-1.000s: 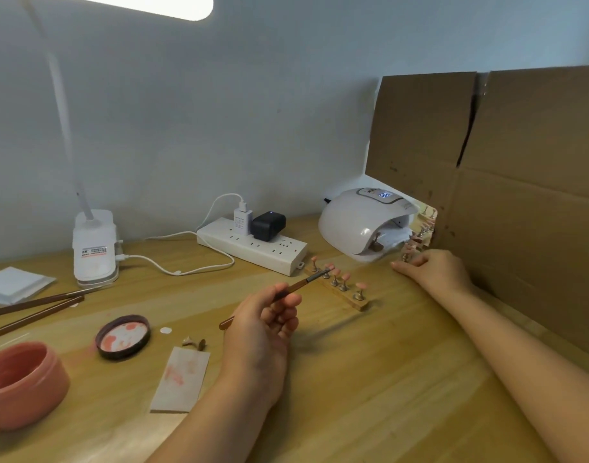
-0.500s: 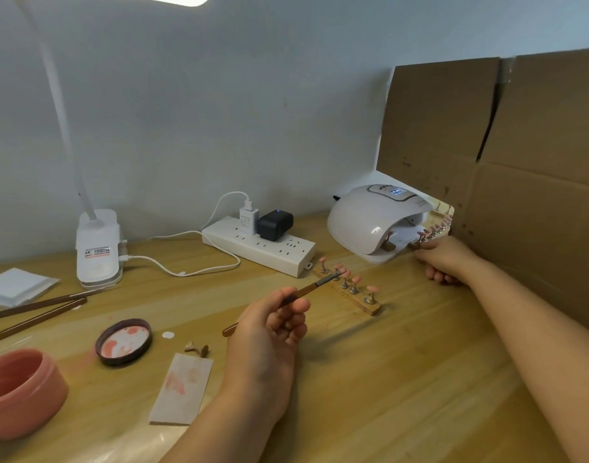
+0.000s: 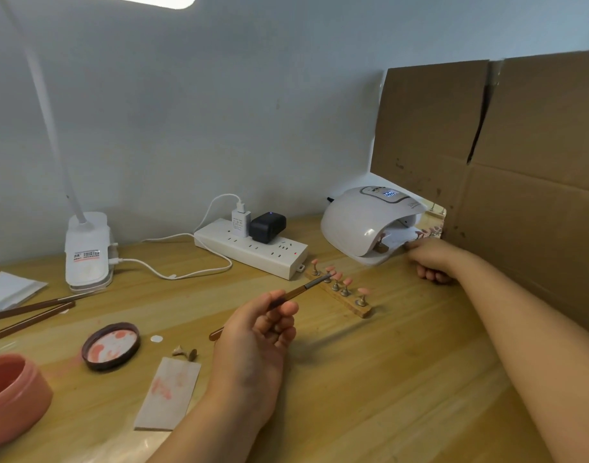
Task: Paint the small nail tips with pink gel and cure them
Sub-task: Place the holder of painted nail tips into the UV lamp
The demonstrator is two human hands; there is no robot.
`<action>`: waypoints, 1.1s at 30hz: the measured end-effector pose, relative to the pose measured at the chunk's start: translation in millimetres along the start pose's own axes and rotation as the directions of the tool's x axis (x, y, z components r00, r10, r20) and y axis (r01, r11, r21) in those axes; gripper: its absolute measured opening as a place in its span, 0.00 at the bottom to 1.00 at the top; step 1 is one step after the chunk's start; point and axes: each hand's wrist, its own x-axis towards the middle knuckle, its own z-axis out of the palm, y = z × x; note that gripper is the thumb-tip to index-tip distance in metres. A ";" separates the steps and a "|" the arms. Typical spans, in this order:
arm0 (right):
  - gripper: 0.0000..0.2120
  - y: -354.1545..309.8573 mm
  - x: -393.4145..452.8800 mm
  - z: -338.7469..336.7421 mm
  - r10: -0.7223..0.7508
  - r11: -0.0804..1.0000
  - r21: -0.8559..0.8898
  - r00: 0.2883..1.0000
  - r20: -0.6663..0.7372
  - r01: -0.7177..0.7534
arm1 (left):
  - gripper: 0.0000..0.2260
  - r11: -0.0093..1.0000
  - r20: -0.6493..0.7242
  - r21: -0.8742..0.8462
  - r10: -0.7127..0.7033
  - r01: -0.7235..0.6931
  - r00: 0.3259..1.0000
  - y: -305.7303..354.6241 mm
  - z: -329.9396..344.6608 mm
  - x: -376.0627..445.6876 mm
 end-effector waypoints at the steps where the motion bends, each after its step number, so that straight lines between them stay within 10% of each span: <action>1: 0.20 -1.7 1.4 -0.7 0.026 1.000 -0.004 1.000 -0.009 -0.026 | 0.07 1.000 -0.001 0.001 0.000 0.000 1.000 -0.1 -0.2 0.2; 12: 0.23 5.4 -8.7 21.2 -0.266 0.946 0.143 0.949 -0.167 0.290 | 0.07 1.000 0.004 0.007 -0.003 0.003 1.000 -0.5 2.0 -0.6; 18: 0.09 -11.1 -8.9 36.0 -0.326 0.938 0.018 0.899 -0.291 0.346 | 0.07 1.000 0.000 -0.003 -0.009 0.009 1.000 0.5 2.1 -1.5; 21: 0.22 -8.3 -12.5 39.1 -0.365 0.923 -0.015 0.858 -0.362 0.386 | 0.07 1.000 0.000 -0.028 -0.007 0.007 1.000 0.3 2.2 -1.2; 33: 0.16 50.4 -52.7 17.6 -0.167 0.986 -0.076 0.796 -0.581 0.151 | 0.07 1.000 0.014 0.001 -0.024 0.024 1.000 -1.4 1.5 1.7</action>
